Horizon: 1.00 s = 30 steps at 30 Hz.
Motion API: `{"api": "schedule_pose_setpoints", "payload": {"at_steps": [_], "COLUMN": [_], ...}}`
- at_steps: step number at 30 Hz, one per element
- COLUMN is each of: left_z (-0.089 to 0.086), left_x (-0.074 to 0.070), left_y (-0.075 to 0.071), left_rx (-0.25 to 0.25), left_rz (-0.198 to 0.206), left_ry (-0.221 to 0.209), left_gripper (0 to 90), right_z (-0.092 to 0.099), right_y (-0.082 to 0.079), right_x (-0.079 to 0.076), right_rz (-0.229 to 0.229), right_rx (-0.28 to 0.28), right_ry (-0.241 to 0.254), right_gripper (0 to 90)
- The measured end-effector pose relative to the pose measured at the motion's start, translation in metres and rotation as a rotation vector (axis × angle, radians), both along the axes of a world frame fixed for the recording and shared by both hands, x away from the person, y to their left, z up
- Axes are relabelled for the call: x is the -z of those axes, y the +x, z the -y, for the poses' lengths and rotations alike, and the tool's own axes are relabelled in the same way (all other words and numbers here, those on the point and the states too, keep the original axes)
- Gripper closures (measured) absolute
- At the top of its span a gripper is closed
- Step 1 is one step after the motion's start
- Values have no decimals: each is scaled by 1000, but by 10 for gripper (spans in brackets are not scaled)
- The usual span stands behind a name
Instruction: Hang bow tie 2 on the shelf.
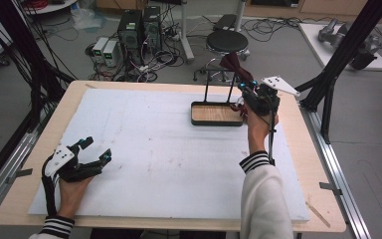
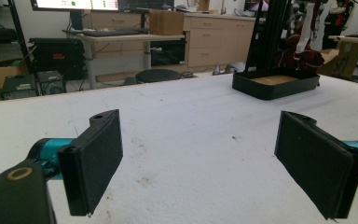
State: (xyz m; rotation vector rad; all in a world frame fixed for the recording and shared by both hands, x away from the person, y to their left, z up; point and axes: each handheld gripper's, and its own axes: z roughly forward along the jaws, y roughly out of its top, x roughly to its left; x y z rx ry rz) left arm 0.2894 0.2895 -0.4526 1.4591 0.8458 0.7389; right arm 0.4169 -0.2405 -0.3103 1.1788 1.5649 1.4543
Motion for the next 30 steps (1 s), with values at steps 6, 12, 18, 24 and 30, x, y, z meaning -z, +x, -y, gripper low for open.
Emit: {"api": "schedule_pose_setpoints", "payload": {"at_steps": [6, 12, 18, 24, 30], "left_z": [0, 0, 0, 0, 0], "left_x": [0, 0, 0, 0, 0], "left_y": [0, 0, 0, 0, 0], "left_rx": [-1, -1, 0, 0, 0], "left_rz": [0, 0, 0, 0, 0], "left_ry": [0, 0, 1, 0, 1], "left_gripper": [155, 155, 155, 155, 154], "right_z": [0, -1, -4, -5, -4], "right_y": [8, 15, 20, 23, 27], "right_x": [8, 14, 22, 27, 31], "right_rz": [-38, -71, -133, -175, -213], "right_rx": [-7, -33, -44, -60, -59], "right_ry": [16, 30, 41, 44, 56], "right_gripper": [770, 769, 769, 769, 769]}}
